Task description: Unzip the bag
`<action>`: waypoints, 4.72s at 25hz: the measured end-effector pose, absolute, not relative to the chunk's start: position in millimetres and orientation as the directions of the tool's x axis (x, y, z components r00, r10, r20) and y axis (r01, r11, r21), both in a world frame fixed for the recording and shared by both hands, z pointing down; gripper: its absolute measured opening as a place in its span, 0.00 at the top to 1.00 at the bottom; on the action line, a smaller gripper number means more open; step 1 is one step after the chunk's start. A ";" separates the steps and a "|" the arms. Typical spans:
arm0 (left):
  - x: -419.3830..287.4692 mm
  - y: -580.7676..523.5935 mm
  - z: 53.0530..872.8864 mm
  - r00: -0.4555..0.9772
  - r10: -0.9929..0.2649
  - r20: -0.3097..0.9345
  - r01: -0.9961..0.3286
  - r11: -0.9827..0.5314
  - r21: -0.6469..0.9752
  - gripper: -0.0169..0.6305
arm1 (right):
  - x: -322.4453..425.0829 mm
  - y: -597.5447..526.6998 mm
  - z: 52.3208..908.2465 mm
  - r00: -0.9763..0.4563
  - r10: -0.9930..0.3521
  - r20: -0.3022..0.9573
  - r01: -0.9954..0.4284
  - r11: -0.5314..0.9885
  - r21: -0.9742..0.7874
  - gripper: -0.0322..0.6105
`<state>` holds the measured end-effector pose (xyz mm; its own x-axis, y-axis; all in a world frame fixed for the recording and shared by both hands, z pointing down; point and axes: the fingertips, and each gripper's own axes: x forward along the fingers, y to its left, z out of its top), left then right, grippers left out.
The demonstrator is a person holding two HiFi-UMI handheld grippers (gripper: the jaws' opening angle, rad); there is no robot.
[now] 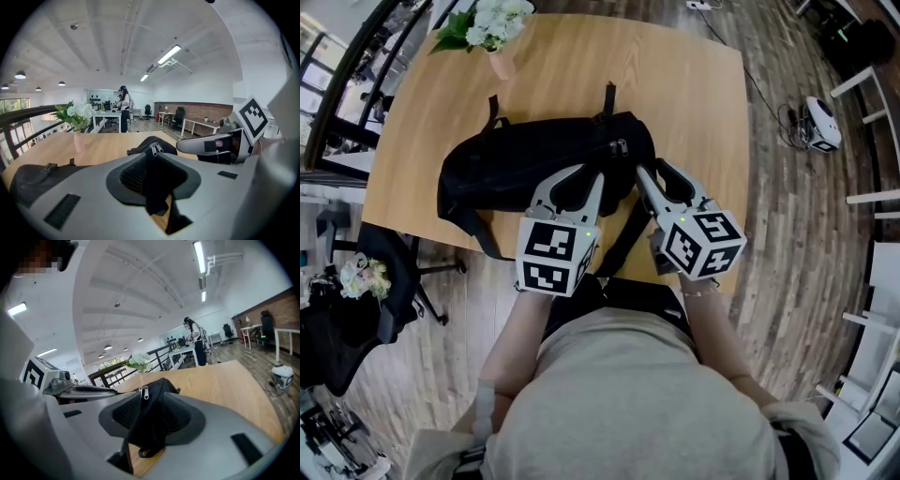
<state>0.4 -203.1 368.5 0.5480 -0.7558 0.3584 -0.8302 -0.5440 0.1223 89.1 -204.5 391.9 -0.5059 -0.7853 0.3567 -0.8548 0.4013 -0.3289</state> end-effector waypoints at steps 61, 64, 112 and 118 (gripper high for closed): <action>52.7 -230.3 361.6 0.461 -0.837 0.296 -0.634 -0.544 -0.549 0.84 | 83.8 -227.0 405.9 -0.613 -0.727 0.309 -0.750 0.415 -0.515 0.85; 51.4 -233.5 362.9 0.444 -0.847 0.291 -0.637 -0.527 -0.562 0.84 | 83.0 -226.7 405.7 -0.614 -0.725 0.310 -0.750 0.415 -0.515 0.85; -56.6 -224.3 378.7 0.488 -0.782 0.388 -0.832 -0.551 -0.063 0.94 | 93.4 -225.1 408.4 -0.430 -0.835 0.344 -0.880 0.302 -0.368 0.85; -82.2 -222.0 383.5 0.505 -0.770 0.391 -0.822 -0.567 -0.055 0.94 | 95.8 -225.8 409.7 -0.360 -0.864 0.353 -0.909 0.238 -0.343 0.85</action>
<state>-82.2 -222.0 383.5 0.5049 -0.7696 0.3909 -0.8219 -0.5670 -0.0548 95.8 -225.8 409.7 -0.3597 -0.8638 0.3528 -0.9086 0.2382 -0.3432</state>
